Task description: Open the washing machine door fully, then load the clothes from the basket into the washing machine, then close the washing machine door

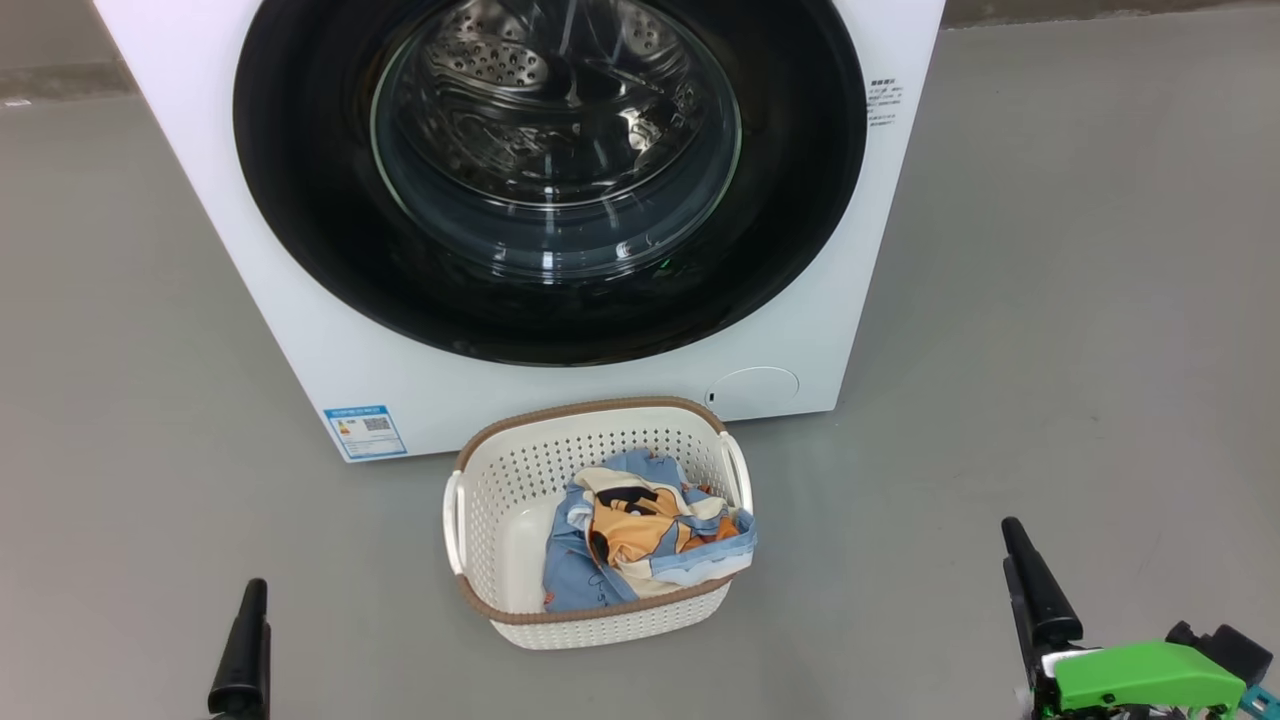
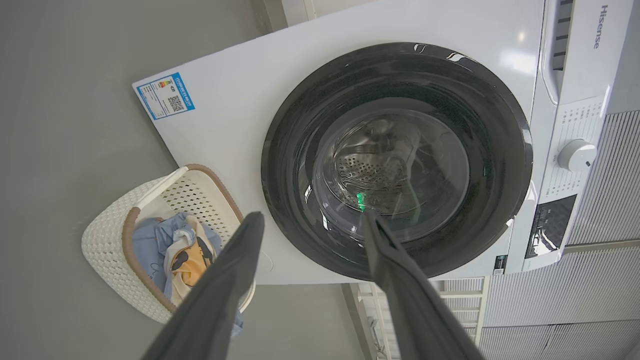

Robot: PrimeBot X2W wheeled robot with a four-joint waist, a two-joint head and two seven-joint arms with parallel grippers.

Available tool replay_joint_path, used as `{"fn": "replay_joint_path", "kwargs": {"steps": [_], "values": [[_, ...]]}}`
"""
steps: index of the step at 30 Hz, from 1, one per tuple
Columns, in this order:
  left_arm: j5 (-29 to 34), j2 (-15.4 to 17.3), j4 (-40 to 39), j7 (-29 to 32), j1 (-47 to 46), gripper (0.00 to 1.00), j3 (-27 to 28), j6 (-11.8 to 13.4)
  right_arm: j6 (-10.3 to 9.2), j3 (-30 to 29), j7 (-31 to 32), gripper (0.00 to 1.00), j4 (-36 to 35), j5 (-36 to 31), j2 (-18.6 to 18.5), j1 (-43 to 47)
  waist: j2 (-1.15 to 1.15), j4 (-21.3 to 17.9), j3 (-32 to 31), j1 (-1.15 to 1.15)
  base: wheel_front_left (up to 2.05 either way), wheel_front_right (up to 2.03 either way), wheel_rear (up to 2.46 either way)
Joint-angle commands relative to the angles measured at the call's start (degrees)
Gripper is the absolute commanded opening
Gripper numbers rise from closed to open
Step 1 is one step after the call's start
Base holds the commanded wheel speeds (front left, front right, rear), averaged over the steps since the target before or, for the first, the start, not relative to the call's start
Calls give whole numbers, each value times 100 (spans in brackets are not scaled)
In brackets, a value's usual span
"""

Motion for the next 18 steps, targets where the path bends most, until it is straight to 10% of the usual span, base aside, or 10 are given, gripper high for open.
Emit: {"fn": "replay_joint_path", "kwargs": {"steps": [1,18], "values": [[105,165,-167,-67,-224,100,36,-7,-1,84,-58,100,-128,-170,-64,-265,0,-1,0,-1,0,0,0],[1280,431,-218,-370,-212,100,-175,-9,-2,344,-360,100,-49,-1714,-128,-430,0,-47,-25,-1,0,0,0]]}}
